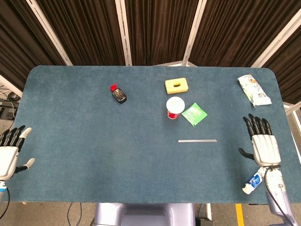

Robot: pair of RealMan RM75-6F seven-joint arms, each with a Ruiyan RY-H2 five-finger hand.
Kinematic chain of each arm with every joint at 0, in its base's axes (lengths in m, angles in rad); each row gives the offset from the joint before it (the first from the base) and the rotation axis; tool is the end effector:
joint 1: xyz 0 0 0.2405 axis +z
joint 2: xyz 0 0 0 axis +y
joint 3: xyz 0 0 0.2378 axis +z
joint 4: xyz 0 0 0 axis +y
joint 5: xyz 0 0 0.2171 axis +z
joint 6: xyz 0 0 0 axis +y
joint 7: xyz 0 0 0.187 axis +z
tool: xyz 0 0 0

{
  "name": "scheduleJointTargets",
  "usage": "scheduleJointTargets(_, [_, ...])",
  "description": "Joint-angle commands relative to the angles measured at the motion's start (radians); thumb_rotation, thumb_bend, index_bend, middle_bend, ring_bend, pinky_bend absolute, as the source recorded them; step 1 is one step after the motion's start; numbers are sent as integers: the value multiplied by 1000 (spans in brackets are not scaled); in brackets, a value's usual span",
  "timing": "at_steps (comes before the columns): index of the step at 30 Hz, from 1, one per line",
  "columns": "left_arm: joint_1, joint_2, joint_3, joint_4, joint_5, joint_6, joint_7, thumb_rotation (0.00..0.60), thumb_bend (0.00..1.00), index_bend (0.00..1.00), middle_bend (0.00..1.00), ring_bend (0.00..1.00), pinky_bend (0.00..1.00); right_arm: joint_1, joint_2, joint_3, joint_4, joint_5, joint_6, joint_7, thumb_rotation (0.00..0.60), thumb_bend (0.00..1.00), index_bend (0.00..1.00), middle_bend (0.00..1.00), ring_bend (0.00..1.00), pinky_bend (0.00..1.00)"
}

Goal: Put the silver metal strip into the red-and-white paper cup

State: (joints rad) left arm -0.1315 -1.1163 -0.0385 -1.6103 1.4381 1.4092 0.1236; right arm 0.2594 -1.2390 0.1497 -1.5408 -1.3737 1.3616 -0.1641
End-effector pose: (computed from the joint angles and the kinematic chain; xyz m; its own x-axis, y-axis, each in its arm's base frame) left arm -0.3044 0.2343 0.1350 0.5037 0.0712 0.8609 0.8631 0.0016 -0.5051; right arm -0.2727 -0.2952 0.1193 0.4686 0.0344 0.8828 -0.8819 -0.0413 0.4697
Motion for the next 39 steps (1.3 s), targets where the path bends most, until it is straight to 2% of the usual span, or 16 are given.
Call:
scheduleJointTargets(1, [0, 0, 0, -1, -1, -1, -2, 600, 244, 61, 0, 0, 0, 6, -6, 10, -4, -15, 16, 8, 600, 153, 51, 0, 0, 0])
scheduleJointTargets(4, [-2, 1, -1, -3, -1, -5, -5, 600, 244, 61, 0, 0, 0, 38, -21, 25, -11, -67, 34, -25, 600, 152, 159, 0, 0, 0])
scheduleJointTargets(8, [-5, 1, 0, 0, 3, -8, -8, 600, 244, 62, 0, 0, 0, 94, -51, 68, -78, -17, -23, -99, 600, 153, 328, 25, 0, 0])
scheduleJointTargets(13, [-9, 3, -1, 3, 2, -15, -18, 600, 243, 72, 0, 0, 0, 154, -108, 109, -127, 78, -88, -183, 600, 177, 384, 72, 0, 0])
scheduleJointTargets(22, [-12, 7, -1, 5, 0, -24, -34, 600, 243, 83, 0, 0, 0, 234, -226, 118, -131, 225, -171, -342, 600, 215, 407, 90, 0, 0])
scheduleJointTargets(31, [-14, 13, 2, 5, 1, -31, -53, 600, 243, 85, 0, 0, 0, 284, -381, 116, -25, 353, -171, -440, 600, 277, 437, 104, 0, 0])
scheduleJointTargets(33, [-14, 13, 2, 5, 2, -31, -53, 600, 243, 85, 0, 0, 0, 288, -396, 117, -9, 361, -167, -442, 600, 299, 433, 79, 0, 0])
scheduleJointTargets(36, [-14, 13, 2, 5, 2, -31, -52, 600, 244, 85, 0, 0, 0, 292, -412, 117, 4, 385, -172, -445, 600, 324, 359, 11, 0, 0])
scheduleJointTargets(39, [-15, 12, 2, 5, 0, -32, -51, 600, 243, 85, 0, 0, 0, 302, -423, 112, 6, 423, -182, -475, 600, 336, 277, 0, 0, 0])
